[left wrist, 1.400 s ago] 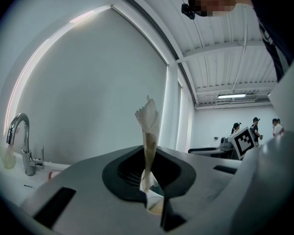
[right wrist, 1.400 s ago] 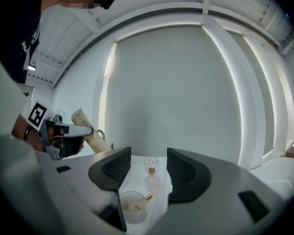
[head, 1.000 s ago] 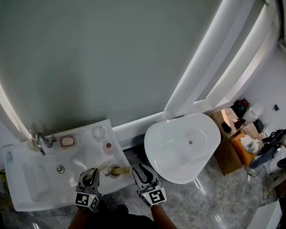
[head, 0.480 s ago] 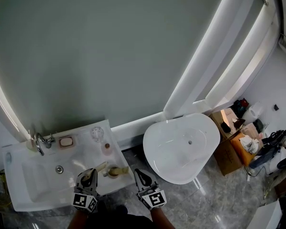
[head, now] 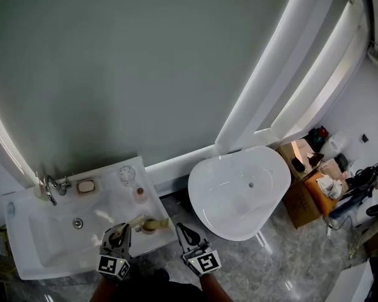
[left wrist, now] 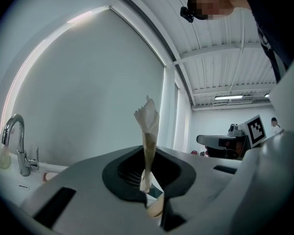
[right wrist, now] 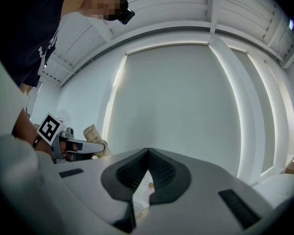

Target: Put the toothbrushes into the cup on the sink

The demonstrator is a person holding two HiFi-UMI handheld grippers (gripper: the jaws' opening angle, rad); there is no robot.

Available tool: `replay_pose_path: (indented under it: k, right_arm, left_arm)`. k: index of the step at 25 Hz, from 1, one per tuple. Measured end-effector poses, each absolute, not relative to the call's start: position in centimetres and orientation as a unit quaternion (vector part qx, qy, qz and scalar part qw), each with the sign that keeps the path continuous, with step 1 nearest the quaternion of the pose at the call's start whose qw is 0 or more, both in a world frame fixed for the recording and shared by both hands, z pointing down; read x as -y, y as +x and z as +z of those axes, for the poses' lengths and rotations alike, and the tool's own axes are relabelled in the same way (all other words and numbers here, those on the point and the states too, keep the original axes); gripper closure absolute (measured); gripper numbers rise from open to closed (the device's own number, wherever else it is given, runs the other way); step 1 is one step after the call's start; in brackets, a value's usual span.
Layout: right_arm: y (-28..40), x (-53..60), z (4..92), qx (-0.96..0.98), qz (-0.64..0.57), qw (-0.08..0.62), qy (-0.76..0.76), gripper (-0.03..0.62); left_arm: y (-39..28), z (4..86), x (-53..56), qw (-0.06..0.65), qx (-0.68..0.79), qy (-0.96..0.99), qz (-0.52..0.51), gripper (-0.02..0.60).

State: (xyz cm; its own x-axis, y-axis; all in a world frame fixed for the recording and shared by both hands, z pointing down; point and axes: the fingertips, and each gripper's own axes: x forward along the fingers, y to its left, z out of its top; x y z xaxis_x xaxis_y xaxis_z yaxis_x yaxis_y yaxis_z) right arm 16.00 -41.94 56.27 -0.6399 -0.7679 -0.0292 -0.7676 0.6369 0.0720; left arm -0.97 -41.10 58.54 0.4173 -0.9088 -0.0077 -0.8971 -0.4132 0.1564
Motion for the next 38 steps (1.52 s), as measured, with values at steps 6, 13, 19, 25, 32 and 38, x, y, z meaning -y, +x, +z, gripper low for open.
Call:
replay_pose_path:
  k: [6, 13, 19, 25, 32, 38]
  right_arm:
    - [16.4, 42.1, 56.7, 0.905, -0.035, 0.006, 0.424, 0.566]
    - [16.2, 42.4, 57.0, 0.904, -0.033, 0.008, 0.425, 0.566]
    - [16.0, 43.0, 57.2, 0.905, -0.036, 0.015, 0.424, 0.566]
    - [17.2, 42.8, 56.9, 0.901, -0.036, 0.016, 0.433, 0.566]
    - [18.1, 42.8, 56.7, 0.896, -0.038, 0.015, 0.443, 0.566]
    - [18.8, 42.8, 56.7, 0.889, -0.028, 0.023, 0.457, 0.566]
  left_arm:
    - [-0.6, 59.3, 41.4, 0.08, 0.537, 0.839, -0.043, 0.54]
    - [-0.4, 59.9, 41.8, 0.092, 0.534, 0.84, -0.035, 0.54]
    - [0.4, 62.2, 42.9, 0.096, 0.529, 0.843, -0.001, 0.54]
    - [1.6, 63.7, 43.6, 0.1, 0.523, 0.846, 0.021, 0.54]
    - [2.4, 66.2, 45.0, 0.113, 0.524, 0.843, 0.052, 0.54]
    - [2.7, 69.9, 46.1, 0.129, 0.523, 0.838, 0.083, 0.54]
